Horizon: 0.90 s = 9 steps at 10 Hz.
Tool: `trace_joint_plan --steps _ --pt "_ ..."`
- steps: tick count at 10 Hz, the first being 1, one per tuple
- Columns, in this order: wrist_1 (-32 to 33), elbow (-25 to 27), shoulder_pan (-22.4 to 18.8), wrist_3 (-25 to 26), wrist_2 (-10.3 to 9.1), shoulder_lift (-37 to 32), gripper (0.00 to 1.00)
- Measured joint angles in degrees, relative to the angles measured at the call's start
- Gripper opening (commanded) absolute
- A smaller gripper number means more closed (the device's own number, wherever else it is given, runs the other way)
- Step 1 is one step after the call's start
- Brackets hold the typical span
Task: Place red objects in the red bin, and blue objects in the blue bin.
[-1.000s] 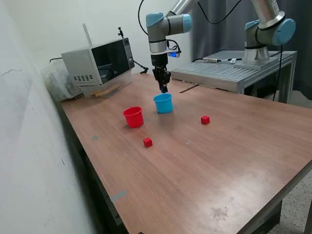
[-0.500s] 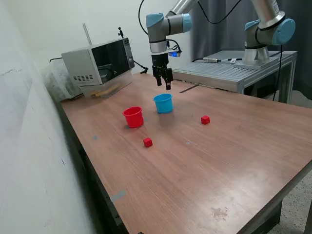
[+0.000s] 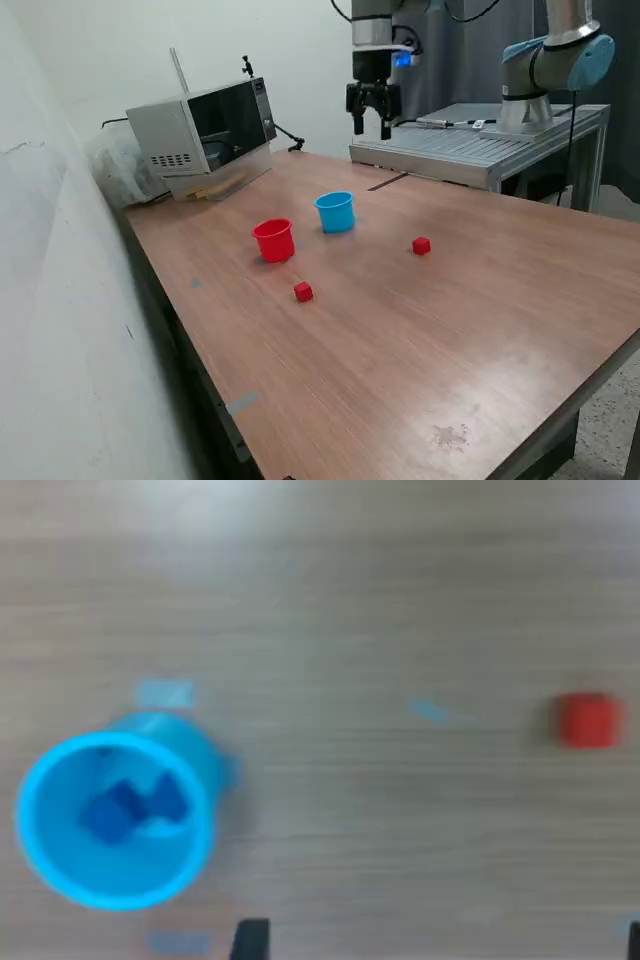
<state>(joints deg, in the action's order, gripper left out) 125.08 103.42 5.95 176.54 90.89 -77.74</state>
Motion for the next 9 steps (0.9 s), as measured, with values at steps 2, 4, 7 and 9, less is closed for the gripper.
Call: trace_joint_plan --steps 2,4,7,9 --pt "-3.24 0.65 -5.68 5.28 -0.01 -3.58 1.00" --pt "-3.81 1.05 -9.82 7.04 -0.03 -4.09 1.00" --pt "1.40 1.39 -11.40 7.35 -0.02 2.83 1.00" --pt "6.46 1.23 -11.20 7.28 -0.01 9.57 1.00"
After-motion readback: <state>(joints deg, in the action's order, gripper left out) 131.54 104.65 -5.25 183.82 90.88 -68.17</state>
